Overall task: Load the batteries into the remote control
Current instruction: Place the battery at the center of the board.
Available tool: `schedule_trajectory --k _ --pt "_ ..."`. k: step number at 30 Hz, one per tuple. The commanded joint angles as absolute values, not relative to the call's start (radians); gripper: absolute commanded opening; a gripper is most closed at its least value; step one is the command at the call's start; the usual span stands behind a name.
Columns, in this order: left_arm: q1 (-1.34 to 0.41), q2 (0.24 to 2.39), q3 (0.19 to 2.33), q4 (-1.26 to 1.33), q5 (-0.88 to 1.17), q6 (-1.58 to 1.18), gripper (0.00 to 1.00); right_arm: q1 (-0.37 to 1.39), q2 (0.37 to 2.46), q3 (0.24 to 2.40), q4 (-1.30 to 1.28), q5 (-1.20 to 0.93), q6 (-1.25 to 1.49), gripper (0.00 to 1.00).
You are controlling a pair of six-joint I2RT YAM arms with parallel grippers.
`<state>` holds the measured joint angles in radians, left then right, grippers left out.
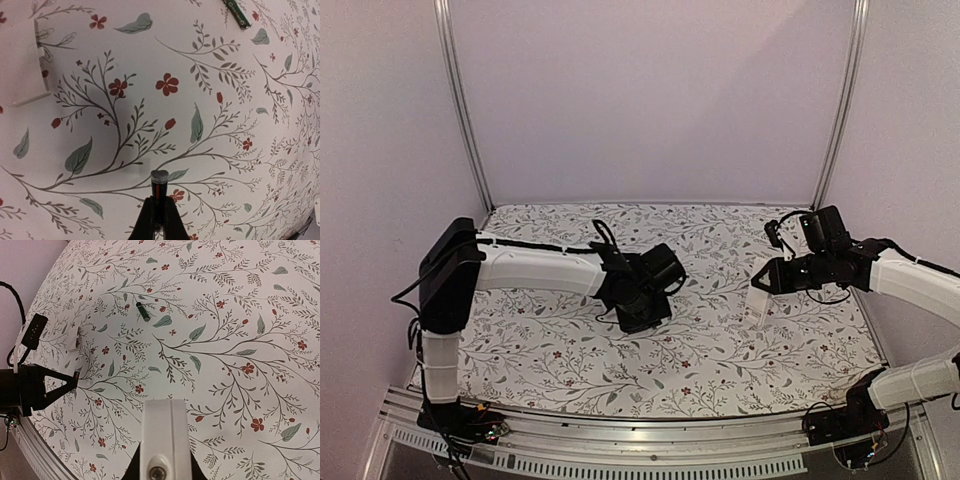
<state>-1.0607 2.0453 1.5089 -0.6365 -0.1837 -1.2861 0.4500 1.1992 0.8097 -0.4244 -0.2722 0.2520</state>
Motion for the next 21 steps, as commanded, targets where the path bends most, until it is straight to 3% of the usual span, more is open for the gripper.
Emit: schedule_trajectory --k 1,6,12,14,17,21 --pt "-1.048 2.096 1.526 -0.656 -0.216 -1.453 0.0 0.444 1.181 0.799 -0.399 -0.291 0.258 0.0" --pt "-1.049 2.153 1.564 -0.703 -0.207 -1.467 0.01 0.445 1.184 0.796 -0.398 -0.292 0.258 0.0" --pt "-1.045 2.166 1.569 -0.705 -0.195 -1.456 0.18 0.445 1.188 0.799 -0.394 -0.3 0.258 0.0" --pt "-1.045 2.154 1.57 -0.706 -0.201 -1.432 0.33 0.444 1.188 0.799 -0.394 -0.305 0.256 0.0" --pt "-1.045 2.102 1.556 -0.686 -0.223 -1.343 0.47 0.445 1.187 0.801 -0.389 -0.321 0.258 0.0" --pt "-1.047 1.933 1.441 -0.558 -0.332 -1.089 0.84 0.445 1.181 0.802 -0.38 -0.342 0.256 0.0"
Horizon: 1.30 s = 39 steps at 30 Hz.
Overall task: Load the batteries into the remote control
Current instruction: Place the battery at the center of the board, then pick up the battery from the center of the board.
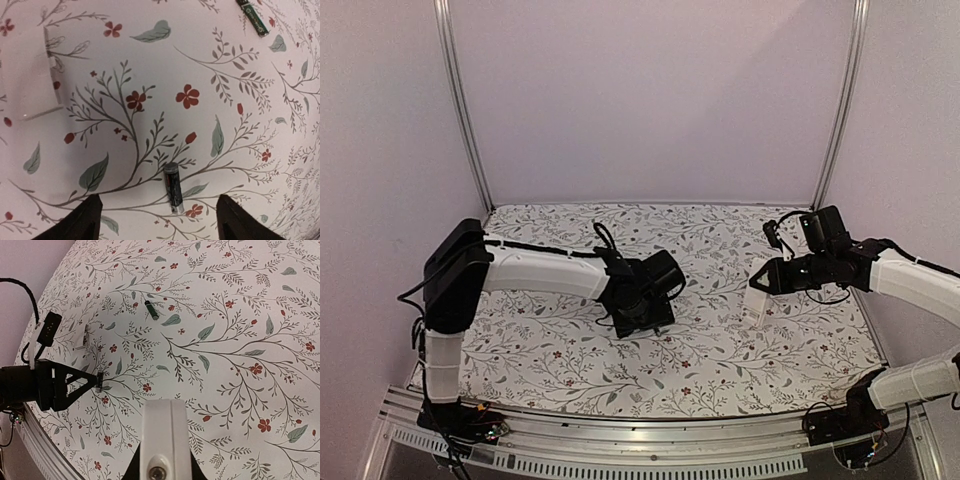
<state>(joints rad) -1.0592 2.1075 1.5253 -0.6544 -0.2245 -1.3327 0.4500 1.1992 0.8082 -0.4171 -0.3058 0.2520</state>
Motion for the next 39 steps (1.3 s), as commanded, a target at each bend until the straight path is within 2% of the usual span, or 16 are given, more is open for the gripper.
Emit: schedule_trajectory --k 1,2,3,8,15,18,26,39 --pt "-1.043 1.89 1.406 -0.499 -0.343 -0.99 0.9 0.444 1.179 0.802 -0.377 -0.348 0.257 0.0" --pt "-1.037 1.845 1.377 -0.421 -0.332 -0.881 0.98 0.444 1.177 0.802 -0.376 -0.352 0.258 0.0" --pt "-1.033 1.808 1.344 -0.378 -0.305 -0.747 0.99 0.445 1.174 0.8 -0.372 -0.356 0.256 0.0" --pt "-0.997 1.701 1.259 -0.213 -0.061 -0.129 0.99 0.443 1.158 0.79 -0.356 -0.389 0.257 0.0" --pt "-0.966 1.782 1.375 -0.462 0.031 0.391 1.0 0.443 1.123 0.776 -0.344 -0.406 0.267 0.0" --pt "-0.963 1.8 1.374 -0.54 0.074 0.585 0.94 0.443 1.125 0.778 -0.345 -0.411 0.265 0.0" --pt "-0.91 1.933 1.482 -0.69 0.239 0.844 0.87 0.442 1.153 0.781 -0.331 -0.447 0.266 0.0" --pt "-0.908 2.198 1.725 -0.854 0.234 0.938 0.73 0.435 1.161 0.775 -0.326 -0.48 0.269 0.0"
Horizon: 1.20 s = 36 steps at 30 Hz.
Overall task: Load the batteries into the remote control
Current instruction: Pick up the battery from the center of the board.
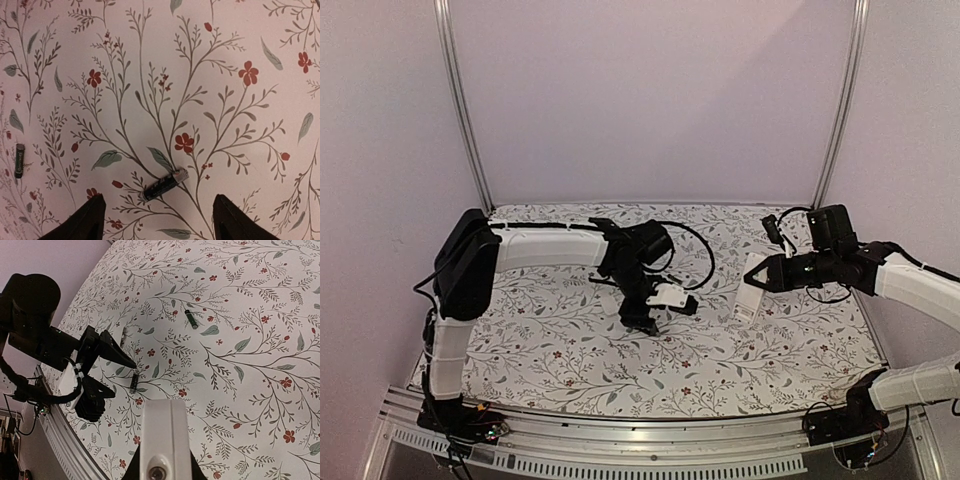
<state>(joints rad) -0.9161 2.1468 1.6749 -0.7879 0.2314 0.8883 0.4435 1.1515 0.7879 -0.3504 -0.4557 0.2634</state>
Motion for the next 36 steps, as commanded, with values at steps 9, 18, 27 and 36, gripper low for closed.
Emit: schedule_trajectory --k 9,18,27,36 --pt "-0.91 2.266 1.776 -0.87 0.218 0.982 0.62 0.432 1.165 0.774 -0.324 -0.486 0.272 0.0" --pt "-0.92 2.271 1.719 -0.877 0.18 0.962 0.28 0.427 1.182 0.777 -0.322 -0.503 0.279 0.0" --pt "-0.973 2.142 1.548 -0.816 0.206 0.835 0.16 0.425 1.229 0.785 -0.302 -0.583 0.307 0.0" --pt "-1.03 2.168 1.561 -0.772 0.136 0.729 0.29 0.424 1.277 0.793 -0.291 -0.638 0.343 0.0"
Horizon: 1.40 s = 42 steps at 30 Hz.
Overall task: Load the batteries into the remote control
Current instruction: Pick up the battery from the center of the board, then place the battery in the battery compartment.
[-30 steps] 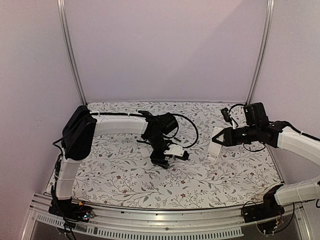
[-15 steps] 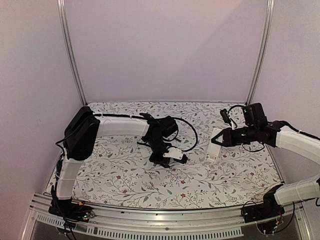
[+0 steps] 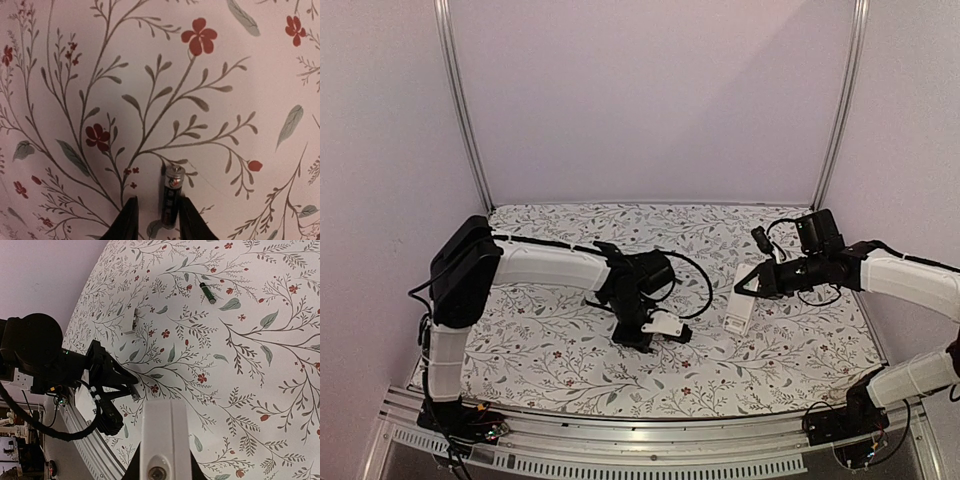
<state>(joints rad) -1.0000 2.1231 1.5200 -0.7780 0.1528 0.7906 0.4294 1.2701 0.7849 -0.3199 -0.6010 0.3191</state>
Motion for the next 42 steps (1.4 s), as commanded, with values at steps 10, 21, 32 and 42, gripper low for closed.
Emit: schedule_trajectory --k 10,21,32,42 --pt "-1.05 2.151 1.535 -0.753 0.132 0.731 0.06 0.425 1.279 0.809 -0.329 -0.638 0.349 0.0" --pt "-1.077 1.758 1.227 -0.241 0.337 0.497 0.0 0.473 1.375 0.819 -0.199 -0.744 0.452 0.0" --pt "-1.164 1.808 1.303 -0.107 0.323 0.455 0.03 0.572 1.423 0.845 -0.103 -0.743 0.527 0.0" --pt "-1.181 1.857 1.309 -0.099 0.293 0.494 0.03 0.606 1.439 0.836 -0.042 -0.773 0.582 0.0"
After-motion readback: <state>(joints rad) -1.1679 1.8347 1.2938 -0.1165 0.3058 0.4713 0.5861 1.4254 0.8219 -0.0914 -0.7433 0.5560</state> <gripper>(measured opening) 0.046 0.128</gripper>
